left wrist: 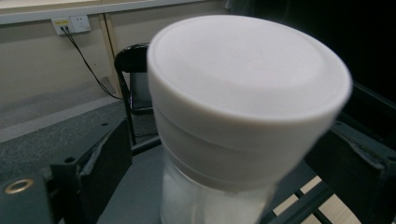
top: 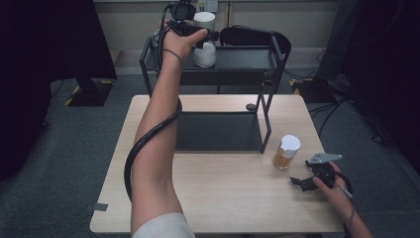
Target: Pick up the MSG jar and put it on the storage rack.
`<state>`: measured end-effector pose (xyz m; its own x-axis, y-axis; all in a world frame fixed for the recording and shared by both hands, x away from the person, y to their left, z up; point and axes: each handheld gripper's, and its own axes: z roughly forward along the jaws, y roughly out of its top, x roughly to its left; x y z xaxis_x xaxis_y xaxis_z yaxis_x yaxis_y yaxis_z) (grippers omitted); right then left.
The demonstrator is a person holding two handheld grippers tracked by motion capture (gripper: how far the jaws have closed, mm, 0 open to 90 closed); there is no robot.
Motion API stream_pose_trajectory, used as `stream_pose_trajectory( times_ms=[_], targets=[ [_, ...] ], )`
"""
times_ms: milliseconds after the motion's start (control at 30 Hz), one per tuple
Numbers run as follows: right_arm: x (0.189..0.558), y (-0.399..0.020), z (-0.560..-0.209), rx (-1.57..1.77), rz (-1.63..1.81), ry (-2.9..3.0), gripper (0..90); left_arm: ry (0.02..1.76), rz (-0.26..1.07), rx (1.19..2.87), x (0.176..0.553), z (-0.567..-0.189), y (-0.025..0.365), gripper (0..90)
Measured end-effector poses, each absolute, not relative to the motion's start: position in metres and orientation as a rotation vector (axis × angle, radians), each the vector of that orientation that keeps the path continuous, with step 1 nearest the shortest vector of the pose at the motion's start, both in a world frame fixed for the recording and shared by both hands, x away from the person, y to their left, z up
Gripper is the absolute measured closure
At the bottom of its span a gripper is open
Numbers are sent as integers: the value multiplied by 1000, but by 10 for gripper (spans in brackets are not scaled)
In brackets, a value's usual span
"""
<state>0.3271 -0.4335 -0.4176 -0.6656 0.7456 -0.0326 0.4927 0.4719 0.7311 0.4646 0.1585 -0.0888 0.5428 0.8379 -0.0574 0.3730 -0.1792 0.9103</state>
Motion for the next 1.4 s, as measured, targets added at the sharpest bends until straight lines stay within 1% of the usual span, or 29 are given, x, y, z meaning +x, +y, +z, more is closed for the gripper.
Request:
stream_pose_trajectory(
  times_ms=[667,967,1400],
  targets=[
    [327,-434,-418,1042,1013,2376,0,1001,557,1752,426,-105,180,3],
    [327,-434,-418,1040,1014,2375,0,982,534,1765,417,-119,182,5],
    [327,-434,-418,1041,1015,2374,0,944,514,1782,406,-137,175,8]
  ],
)
